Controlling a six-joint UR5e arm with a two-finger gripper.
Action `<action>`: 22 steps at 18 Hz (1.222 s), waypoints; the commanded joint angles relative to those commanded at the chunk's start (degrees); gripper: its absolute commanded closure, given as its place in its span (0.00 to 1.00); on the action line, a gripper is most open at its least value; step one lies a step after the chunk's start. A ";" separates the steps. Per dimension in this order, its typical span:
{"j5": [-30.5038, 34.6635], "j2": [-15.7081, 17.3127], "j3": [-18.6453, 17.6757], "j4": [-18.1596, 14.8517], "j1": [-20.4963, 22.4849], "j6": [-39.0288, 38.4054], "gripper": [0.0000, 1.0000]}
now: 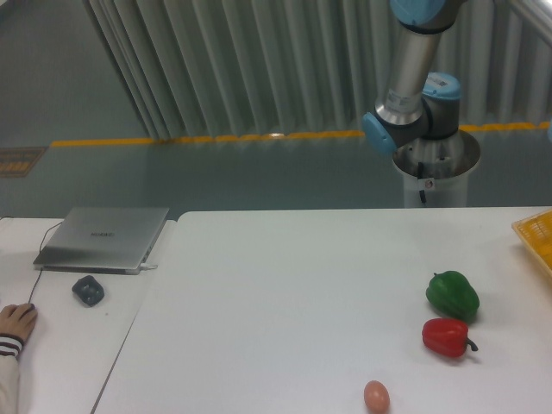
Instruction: Place the triangular bread on the table
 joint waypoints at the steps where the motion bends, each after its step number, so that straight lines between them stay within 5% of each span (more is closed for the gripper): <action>1: 0.00 0.09 0.26 0.00 0.00 0.09 0.79; 7: -1.40 2.81 0.44 -0.96 -0.09 0.09 0.80; 15: -2.20 6.50 0.26 -6.15 -0.53 0.09 0.79; 20: -2.29 5.71 -0.61 -5.27 -0.18 0.26 0.35; 22: -2.29 4.84 -0.44 -5.01 0.26 0.53 0.08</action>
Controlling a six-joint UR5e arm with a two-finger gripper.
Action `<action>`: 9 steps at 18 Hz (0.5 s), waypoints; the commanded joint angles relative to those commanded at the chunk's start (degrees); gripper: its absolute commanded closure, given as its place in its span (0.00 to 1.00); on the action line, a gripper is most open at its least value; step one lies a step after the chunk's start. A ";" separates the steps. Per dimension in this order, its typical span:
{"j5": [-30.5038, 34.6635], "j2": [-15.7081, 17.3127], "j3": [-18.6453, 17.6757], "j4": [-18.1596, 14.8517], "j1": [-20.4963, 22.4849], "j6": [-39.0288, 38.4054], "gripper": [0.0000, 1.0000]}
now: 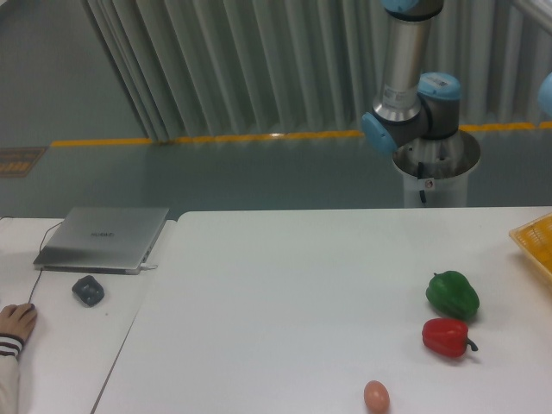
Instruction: Place the triangular bread on the table
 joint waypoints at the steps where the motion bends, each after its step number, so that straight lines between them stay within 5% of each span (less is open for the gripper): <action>1: -0.09 -0.44 0.09 0.61 0.18 -0.35 0.02; 9: -0.70 -4.40 -0.09 5.71 0.70 -2.29 0.02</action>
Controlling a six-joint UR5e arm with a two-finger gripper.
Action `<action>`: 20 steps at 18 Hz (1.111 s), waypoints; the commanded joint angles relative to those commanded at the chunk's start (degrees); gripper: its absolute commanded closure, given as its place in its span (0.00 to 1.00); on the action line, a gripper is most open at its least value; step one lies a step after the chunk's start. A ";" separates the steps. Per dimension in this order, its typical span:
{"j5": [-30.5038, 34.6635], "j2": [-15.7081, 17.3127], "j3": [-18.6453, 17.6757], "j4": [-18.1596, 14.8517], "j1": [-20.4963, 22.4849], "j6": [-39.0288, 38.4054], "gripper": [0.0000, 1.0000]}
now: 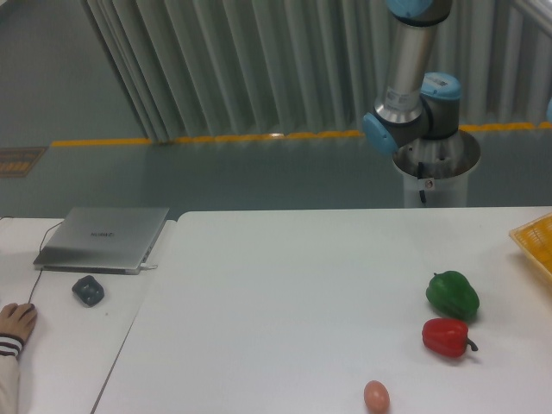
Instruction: Place the triangular bread on the table
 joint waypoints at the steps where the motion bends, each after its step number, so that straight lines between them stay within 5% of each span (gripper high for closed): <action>1: 0.00 -0.18 -0.09 0.53 0.00 0.00 0.03; 7: 0.00 -0.71 -0.35 0.97 0.00 -0.44 0.11; 10: 0.00 -0.71 -0.44 0.97 0.18 -0.44 0.24; 12: 0.00 -0.71 -0.44 0.88 0.26 -0.44 0.41; 13: 0.00 -0.62 -0.44 0.88 0.35 -0.53 0.66; 14: 0.00 -0.62 -0.44 0.88 0.61 -0.44 0.75; 20: 0.00 -0.27 -0.35 0.88 0.97 -0.26 1.00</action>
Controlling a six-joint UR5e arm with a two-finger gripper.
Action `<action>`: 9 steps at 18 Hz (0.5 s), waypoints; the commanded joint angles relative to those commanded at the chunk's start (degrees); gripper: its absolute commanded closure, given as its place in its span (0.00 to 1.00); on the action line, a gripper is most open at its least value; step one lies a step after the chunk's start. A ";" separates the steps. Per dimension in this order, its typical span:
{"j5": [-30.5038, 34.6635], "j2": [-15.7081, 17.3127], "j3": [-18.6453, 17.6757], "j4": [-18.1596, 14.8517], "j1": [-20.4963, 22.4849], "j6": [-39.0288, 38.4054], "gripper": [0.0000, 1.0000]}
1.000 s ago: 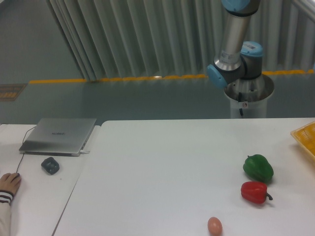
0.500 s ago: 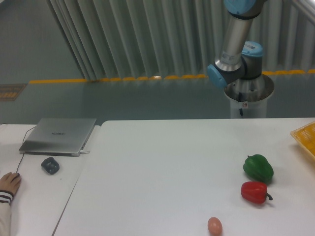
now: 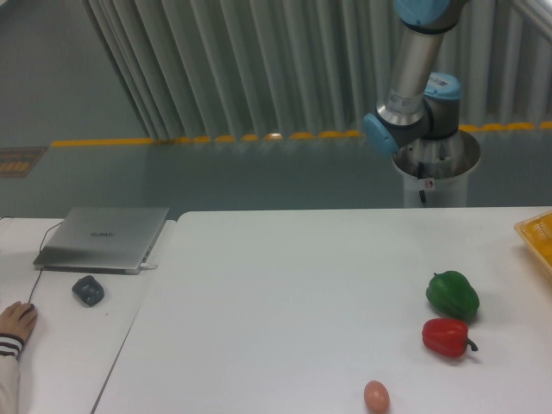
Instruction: Place the triangular bread on the table
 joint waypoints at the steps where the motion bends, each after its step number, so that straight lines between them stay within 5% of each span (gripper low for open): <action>1: 0.00 0.09 0.00 0.00 0.09 0.00 1.00; 9: 0.18 2.63 -0.78 -1.57 -0.09 0.53 1.00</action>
